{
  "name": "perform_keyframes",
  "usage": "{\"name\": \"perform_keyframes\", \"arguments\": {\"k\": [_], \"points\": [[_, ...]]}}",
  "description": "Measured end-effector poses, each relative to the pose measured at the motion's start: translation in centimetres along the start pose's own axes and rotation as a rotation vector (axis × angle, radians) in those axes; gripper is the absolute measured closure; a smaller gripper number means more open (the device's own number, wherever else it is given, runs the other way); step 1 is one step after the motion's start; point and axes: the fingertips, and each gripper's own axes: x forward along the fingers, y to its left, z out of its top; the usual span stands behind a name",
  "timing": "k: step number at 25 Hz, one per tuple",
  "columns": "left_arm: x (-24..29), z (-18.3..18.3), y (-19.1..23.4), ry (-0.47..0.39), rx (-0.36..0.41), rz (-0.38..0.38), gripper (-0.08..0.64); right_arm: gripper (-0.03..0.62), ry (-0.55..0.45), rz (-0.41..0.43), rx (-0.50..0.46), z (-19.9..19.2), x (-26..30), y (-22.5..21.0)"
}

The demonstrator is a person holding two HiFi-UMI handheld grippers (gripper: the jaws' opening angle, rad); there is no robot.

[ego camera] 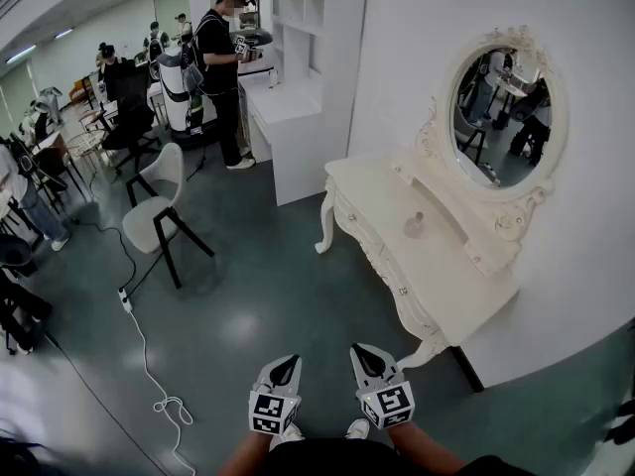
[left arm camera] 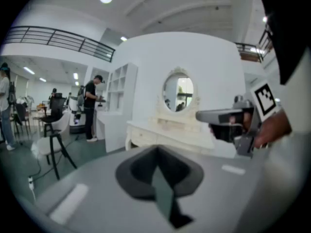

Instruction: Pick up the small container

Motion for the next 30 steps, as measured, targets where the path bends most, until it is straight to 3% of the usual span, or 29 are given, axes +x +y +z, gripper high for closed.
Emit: {"name": "perform_keyframes", "arguments": {"k": [12, 15, 21, 30], "points": [[-0.1, 2.9, -2.7, -0.041, 0.017, -0.002, 0.552, 0.586, -0.037, -0.013, 0.01, 1.1, -2.0, -2.2], [0.0, 3.9, -2.6, -0.036, 0.079, 0.009, 0.552, 0.586, -0.049, -0.009, 0.009, 1.7, -1.7, -2.2], [0.1, 6.0, -2.6, -0.054, 0.137, -0.025, 0.552, 0.586, -0.09, 0.005, 0.035, 2.9, -1.0, -1.1], [-1.2, 7.0, -0.8, -0.103, 0.147, -0.056, 0.552, 0.586, -0.082, 0.0, 0.061, 2.8, 0.5, 2.1]]}}
